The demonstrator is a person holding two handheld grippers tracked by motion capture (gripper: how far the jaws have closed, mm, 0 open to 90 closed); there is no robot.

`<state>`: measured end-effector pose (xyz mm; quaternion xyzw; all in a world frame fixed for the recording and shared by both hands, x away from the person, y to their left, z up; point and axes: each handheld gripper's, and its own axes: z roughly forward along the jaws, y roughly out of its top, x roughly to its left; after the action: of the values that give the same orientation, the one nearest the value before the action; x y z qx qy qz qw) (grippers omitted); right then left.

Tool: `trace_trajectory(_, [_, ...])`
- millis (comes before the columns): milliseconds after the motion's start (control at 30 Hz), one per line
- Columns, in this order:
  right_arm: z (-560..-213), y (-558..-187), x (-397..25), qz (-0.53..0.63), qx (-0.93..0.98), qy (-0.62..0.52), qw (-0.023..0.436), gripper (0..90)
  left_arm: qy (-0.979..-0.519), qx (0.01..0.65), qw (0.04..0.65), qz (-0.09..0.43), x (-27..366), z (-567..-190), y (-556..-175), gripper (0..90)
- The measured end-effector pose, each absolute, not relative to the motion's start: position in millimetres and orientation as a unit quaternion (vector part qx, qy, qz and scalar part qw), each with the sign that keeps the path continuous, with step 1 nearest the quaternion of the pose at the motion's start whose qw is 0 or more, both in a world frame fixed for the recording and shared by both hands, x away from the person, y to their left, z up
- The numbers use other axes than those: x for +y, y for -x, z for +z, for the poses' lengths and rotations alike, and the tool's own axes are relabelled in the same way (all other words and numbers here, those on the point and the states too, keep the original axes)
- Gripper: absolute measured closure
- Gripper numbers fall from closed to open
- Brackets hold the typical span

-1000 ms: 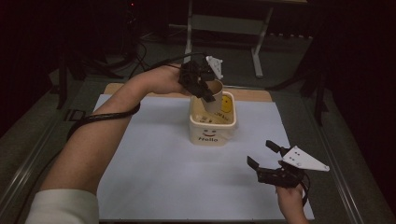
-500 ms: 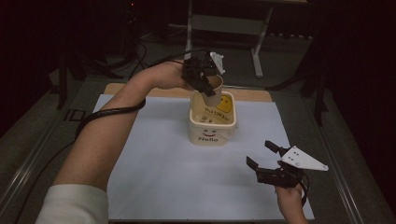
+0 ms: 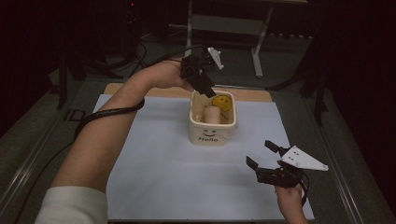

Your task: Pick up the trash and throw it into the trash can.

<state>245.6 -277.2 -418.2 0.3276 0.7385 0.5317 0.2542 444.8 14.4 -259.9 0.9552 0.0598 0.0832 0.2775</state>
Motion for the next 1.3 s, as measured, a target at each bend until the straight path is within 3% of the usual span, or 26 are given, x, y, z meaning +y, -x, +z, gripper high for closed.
trace_trajectory(267, [-419, -246, -276, 0.531, 0.739, -0.328, 0.254, 12.8, -0.95, 0.061, 0.295, 0.076, 30, -258, -431, 49.7])
trace_trajectory(767, [-418, -246, -273, 0.53, 0.741, -0.325, 0.252, 12.8, -0.942, 0.094, 0.309, 0.09, 63, -264, -400, 19.2])
trace_trajectory(967, [-418, -246, -271, 0.53, 0.742, -0.325, 0.251, 12.8, -0.945, 0.114, 0.283, 0.115, 76, -275, -387, 9.4])
trace_trajectory(1033, [-418, -246, -271, 0.53, 0.742, -0.325, 0.25, 12.8, -0.949, 0.121, 0.273, 0.1, 81, -280, -386, 4.4])
trace_trajectory(1300, [-419, -246, -269, 0.528, 0.745, -0.323, 0.249, 12.9, -0.945, 0.116, 0.293, 0.09, 99, -298, -373, 1.1])
